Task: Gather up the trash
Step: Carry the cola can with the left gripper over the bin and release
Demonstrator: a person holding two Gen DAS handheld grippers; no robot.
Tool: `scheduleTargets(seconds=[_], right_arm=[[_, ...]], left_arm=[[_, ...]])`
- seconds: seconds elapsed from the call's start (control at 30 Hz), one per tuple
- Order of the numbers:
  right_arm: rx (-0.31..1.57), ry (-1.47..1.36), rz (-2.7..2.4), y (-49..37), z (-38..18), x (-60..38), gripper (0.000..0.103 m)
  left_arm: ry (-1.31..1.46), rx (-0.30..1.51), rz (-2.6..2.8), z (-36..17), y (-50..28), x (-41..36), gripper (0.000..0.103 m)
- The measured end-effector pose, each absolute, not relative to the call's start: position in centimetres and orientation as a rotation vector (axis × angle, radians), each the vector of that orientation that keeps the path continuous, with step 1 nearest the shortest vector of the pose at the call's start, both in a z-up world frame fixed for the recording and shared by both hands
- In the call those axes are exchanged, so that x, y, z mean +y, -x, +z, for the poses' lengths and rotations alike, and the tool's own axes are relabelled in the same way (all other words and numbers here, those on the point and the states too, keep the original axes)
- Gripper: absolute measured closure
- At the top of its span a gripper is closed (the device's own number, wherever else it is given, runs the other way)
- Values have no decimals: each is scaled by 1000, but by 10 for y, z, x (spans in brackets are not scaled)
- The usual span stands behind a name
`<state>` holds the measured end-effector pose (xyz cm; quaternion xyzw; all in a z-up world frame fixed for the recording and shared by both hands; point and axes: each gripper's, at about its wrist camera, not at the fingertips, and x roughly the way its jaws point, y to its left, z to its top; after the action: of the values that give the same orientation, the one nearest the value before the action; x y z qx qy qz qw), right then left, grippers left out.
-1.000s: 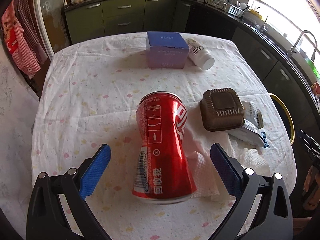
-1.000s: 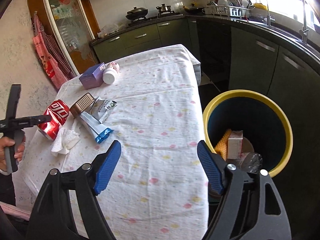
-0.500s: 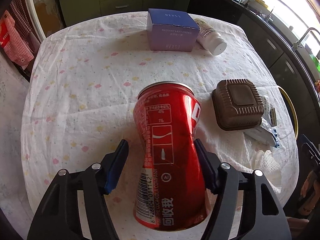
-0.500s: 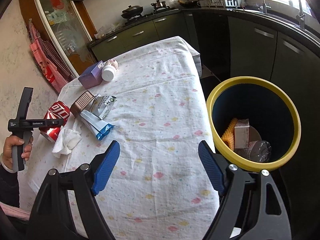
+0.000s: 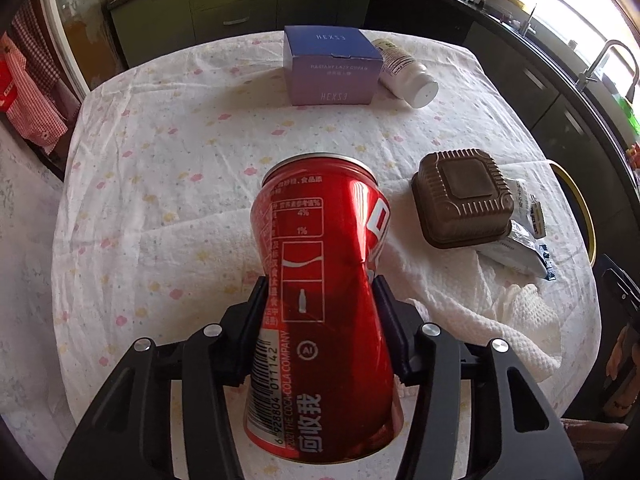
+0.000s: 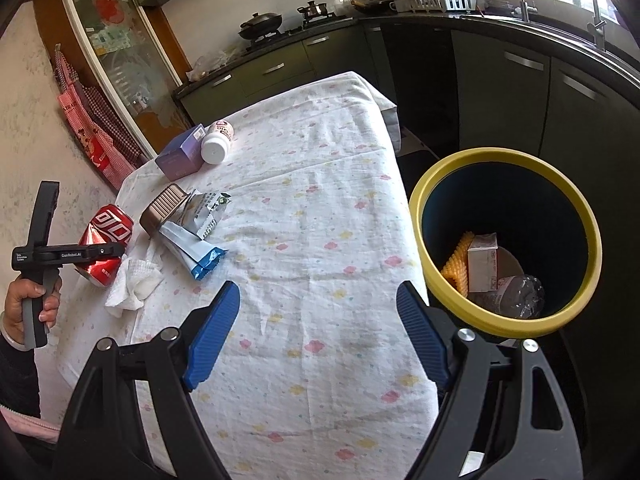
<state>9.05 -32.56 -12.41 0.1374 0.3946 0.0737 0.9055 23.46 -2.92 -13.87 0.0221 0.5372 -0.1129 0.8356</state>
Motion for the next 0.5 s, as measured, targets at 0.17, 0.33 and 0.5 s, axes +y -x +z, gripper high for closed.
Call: scheduleTargets(seconds=[0.17, 0.33, 0.5], right_arm=[[811, -295, 141, -89, -124, -331, 27], [794, -309, 122, -85, -121, -341, 27], [770, -320, 69, -74, -118, -361, 27]], left_arm=[[-72, 1061, -256, -107, -217, -33, 51], [-98, 990, -352, -73, -196, -64, 51], [-135, 948, -514, -53, -182, -128, 51]])
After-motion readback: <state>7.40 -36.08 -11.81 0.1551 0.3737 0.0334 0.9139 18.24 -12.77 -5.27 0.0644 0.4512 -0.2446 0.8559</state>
